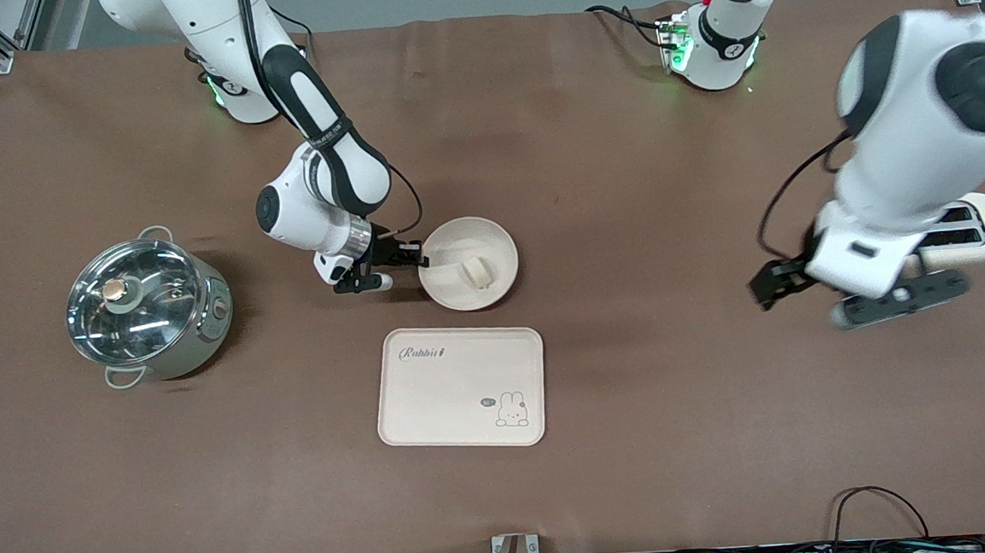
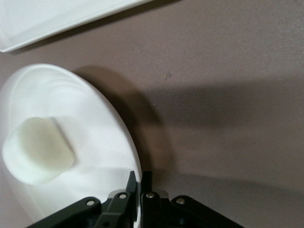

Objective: Place bun in plate and plate on tray
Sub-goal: 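Withdraw the left gripper while the right gripper grasps the plate rim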

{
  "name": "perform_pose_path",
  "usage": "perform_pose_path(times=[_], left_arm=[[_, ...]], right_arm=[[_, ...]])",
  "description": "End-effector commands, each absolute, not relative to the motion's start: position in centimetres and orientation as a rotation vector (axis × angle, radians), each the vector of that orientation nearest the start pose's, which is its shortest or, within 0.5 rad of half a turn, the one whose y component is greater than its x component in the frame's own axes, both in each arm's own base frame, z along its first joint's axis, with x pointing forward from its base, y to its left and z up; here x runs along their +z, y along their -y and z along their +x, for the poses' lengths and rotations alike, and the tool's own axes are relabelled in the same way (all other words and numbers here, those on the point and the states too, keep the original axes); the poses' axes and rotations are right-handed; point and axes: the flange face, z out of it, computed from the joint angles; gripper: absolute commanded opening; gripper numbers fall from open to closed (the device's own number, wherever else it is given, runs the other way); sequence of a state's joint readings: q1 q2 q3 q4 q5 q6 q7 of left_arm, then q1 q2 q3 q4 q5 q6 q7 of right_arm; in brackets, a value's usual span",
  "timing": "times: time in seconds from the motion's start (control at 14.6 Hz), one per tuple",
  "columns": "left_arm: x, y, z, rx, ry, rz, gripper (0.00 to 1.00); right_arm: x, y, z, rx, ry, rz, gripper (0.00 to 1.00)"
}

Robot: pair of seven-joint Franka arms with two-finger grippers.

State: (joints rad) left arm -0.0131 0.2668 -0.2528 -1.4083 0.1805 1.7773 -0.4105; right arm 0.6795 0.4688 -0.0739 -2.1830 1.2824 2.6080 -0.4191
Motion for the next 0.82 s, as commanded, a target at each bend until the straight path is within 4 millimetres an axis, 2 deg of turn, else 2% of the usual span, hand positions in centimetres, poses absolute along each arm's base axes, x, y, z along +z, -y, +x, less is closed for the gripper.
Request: perform_pose_path(times=[0.0,0.14,0.34,0.55,0.61,0.75], left_arm=[[60.4,11.7,61.1,-0.213,0.064,-3.057,1.00],[62.3,9.7,59.6,-0.167,0.065,-3.037,1.00],[66.4,9.3,55.9,-0.132,-0.064,-3.059,1.00],[67.1,8.4,54.8,-0.089,-0.054,-3.059,1.00],[67.8,8.4,54.3,-0.102,-0.078,-3.065,1.00],[67.8,7.5,54.2,-0.091,-0.085,-3.061,1.00]], right_arm=[[16.2,-29.0,45.8,0.080,-0.176,-2.558,0.00],[16.5,-29.5,45.9,0.071,-0.219,-2.531,0.00],[17.0,-30.1,46.2,0.062,-0.238,-2.506,0.00],[18.6,-30.3,48.5,0.007,-0.238,-2.477,0.00],[18.8,-30.0,49.4,-0.009,-0.241,-2.475,0.00],[18.9,-28.4,50.6,-0.027,-0.272,-2.469,0.00]])
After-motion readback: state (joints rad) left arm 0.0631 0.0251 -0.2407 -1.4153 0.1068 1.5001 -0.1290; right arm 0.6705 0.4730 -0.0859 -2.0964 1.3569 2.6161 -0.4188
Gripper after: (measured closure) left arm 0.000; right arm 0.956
